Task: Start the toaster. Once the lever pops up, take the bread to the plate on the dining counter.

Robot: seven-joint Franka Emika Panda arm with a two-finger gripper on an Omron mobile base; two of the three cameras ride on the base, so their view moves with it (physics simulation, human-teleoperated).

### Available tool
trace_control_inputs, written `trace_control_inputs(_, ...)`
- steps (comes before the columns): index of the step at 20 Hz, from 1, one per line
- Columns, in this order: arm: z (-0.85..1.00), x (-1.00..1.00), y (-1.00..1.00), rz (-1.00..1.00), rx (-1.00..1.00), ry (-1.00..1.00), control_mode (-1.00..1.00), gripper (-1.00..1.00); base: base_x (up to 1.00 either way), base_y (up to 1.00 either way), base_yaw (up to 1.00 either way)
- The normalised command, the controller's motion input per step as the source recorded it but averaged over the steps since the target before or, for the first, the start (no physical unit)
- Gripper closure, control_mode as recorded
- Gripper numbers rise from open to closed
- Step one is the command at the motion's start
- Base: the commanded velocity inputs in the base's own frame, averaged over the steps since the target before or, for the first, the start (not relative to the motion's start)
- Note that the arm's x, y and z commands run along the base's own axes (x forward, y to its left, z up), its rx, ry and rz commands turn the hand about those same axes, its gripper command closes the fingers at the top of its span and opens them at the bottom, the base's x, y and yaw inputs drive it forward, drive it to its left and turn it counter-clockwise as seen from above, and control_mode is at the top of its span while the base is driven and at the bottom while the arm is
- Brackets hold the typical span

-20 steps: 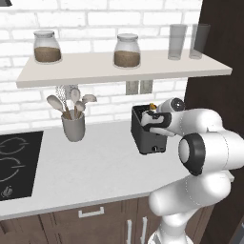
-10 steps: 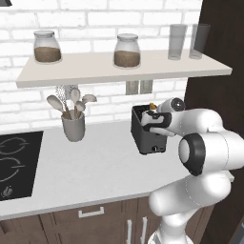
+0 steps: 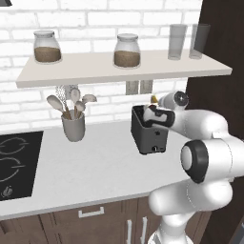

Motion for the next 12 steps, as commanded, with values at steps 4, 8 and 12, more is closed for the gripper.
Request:
trace_control_inputs(4, 0.39, -0.23, 0.01, 0.0, 0.0, -0.01, -1.0, 1.0, 0.0, 0.0, 0.0)
trace_control_inputs(8, 0.6, -0.29, 0.01, 0.0, 0.0, -0.03, -1.0, 1.0, 0.0, 0.0, 0.0)
trace_control_inputs(12, 0.26, -0.52, 0.18, 0.0, -0.01, 0.0, -1.0, 1.0, 0.0, 0.0, 0.0)
